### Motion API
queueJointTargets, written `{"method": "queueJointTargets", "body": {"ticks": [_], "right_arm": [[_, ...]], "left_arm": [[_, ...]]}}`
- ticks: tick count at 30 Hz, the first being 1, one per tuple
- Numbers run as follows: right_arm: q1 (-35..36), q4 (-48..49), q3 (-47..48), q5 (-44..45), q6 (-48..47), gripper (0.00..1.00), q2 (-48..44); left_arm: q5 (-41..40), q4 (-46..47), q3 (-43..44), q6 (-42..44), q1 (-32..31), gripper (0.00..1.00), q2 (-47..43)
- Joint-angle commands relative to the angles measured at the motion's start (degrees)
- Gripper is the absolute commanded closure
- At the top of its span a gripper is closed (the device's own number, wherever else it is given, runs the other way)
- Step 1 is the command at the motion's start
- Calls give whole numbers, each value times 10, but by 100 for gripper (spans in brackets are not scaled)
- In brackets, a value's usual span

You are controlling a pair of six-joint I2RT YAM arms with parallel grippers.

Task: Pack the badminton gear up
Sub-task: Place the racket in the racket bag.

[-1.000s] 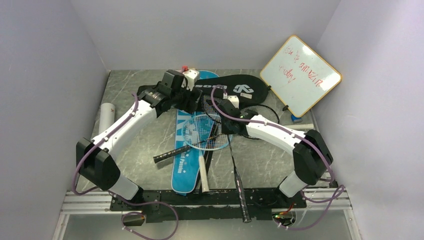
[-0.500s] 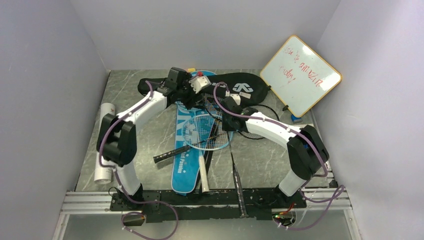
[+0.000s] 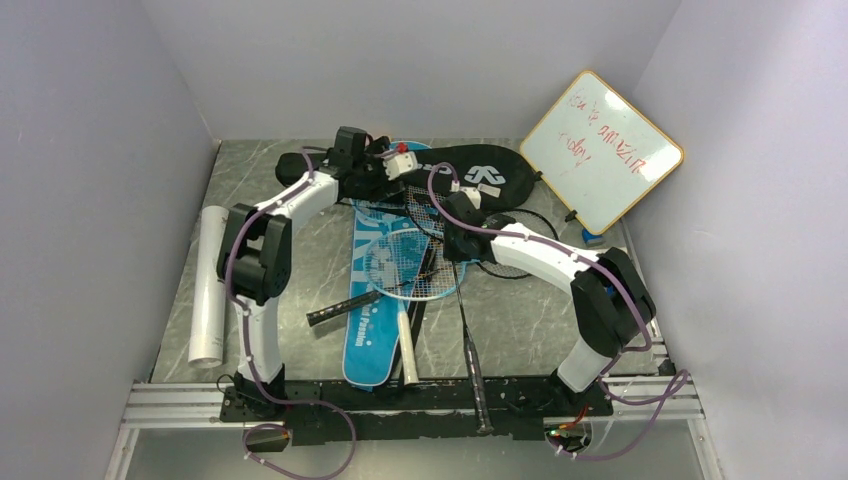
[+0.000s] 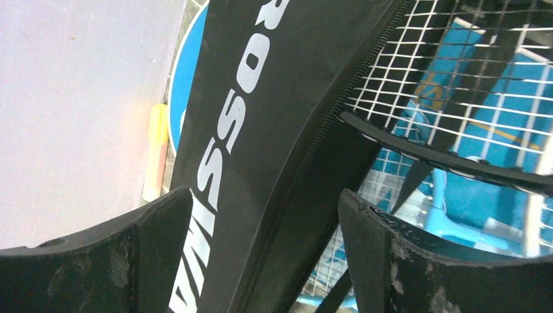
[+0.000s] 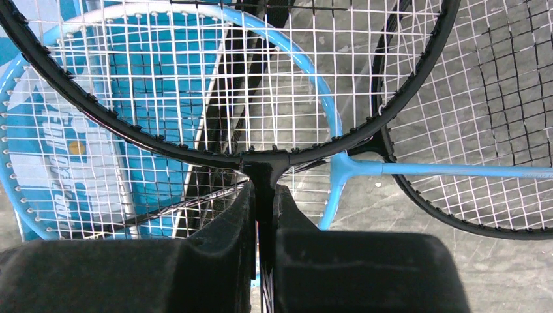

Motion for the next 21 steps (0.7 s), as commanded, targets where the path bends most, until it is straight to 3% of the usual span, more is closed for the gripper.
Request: {"method": "queueJointTargets", "body": {"ticks": [1, 5, 7, 9, 11, 16, 21], "right_arm": [[-8, 30, 8, -4, 6, 100, 0], [-11, 31, 11, -7, 7, 100, 1], [-12, 32, 12, -8, 8, 100, 1], [-13, 35, 14, -7, 9, 100, 4], [-15, 35, 17, -9, 9, 100, 11], [-16, 36, 40, -15, 12, 100, 29], [-16, 28, 76, -22, 12, 100, 43]], "left_arm": [[10, 16, 40, 34, -1, 14, 39], [-8, 31, 53, 26, -1, 19, 65], [-26, 42, 60, 19, -1, 29, 73], [-56, 52, 67, 10, -1, 55, 78], [-86, 61, 70, -1, -3, 92, 73], [-123, 21, 67, -15, -27, 95, 14], [-206, -78, 67, -76, -75, 95, -48]]}}
